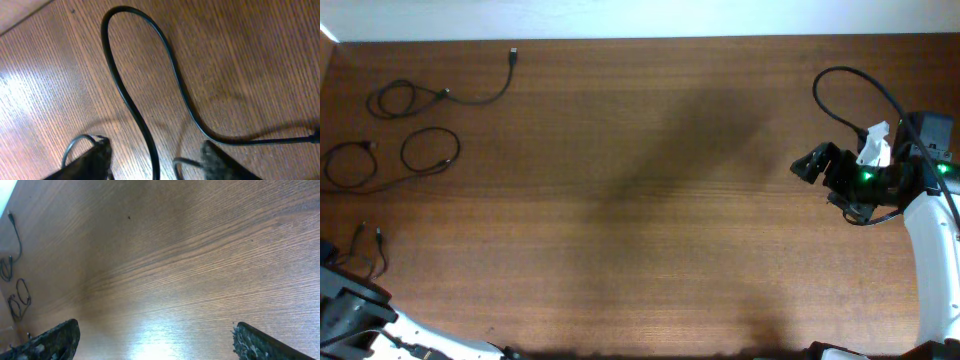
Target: Untangle cables
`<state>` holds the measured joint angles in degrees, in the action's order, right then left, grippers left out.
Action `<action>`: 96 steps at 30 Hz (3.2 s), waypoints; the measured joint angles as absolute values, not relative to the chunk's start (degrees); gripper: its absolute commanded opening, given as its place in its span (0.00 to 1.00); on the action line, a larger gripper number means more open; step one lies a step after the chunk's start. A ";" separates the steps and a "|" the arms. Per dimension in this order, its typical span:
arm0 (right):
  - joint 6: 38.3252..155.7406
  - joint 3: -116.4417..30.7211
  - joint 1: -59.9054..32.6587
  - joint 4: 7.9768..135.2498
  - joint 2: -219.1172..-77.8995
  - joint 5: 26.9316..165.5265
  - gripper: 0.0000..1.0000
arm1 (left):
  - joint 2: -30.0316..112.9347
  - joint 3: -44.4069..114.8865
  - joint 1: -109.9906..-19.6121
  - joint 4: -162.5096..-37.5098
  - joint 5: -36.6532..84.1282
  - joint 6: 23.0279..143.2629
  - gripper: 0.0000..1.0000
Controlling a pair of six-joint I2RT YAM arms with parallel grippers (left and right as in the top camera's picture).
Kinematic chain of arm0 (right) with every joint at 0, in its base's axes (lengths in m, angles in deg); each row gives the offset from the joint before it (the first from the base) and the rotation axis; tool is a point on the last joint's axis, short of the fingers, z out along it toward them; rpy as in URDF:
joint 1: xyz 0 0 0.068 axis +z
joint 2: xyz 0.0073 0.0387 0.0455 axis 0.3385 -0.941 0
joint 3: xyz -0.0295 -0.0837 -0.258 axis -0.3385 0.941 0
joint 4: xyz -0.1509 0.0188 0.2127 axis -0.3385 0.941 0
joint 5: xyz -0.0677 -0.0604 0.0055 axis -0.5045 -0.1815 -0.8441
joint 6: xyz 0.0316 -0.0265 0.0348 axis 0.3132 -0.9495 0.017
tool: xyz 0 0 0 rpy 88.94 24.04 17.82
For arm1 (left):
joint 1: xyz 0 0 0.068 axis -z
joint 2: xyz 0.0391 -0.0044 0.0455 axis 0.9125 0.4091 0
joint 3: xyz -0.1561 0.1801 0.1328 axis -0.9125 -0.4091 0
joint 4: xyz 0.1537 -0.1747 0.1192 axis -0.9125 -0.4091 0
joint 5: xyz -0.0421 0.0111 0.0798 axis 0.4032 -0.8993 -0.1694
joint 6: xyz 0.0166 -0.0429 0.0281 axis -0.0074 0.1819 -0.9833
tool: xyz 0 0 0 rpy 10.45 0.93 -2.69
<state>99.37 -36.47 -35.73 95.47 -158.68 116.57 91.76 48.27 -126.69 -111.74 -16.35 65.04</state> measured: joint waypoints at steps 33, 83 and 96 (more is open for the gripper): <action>99.35 -36.47 -35.73 95.65 -158.68 116.59 0.98 | 91.76 48.24 -127.17 -112.33 -1.09 61.85 0.00; 99.35 -36.47 -35.73 95.21 -158.68 116.59 0.98 | 91.76 48.49 -125.55 -116.09 -6.18 53.63 0.99; 99.33 -36.47 -35.73 95.43 -158.68 116.59 0.98 | 91.73 55.61 -125.55 -119.63 2.93 54.28 0.95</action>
<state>99.33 -36.47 -35.73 95.43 -158.68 116.59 91.73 55.61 -125.55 -119.63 2.93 54.28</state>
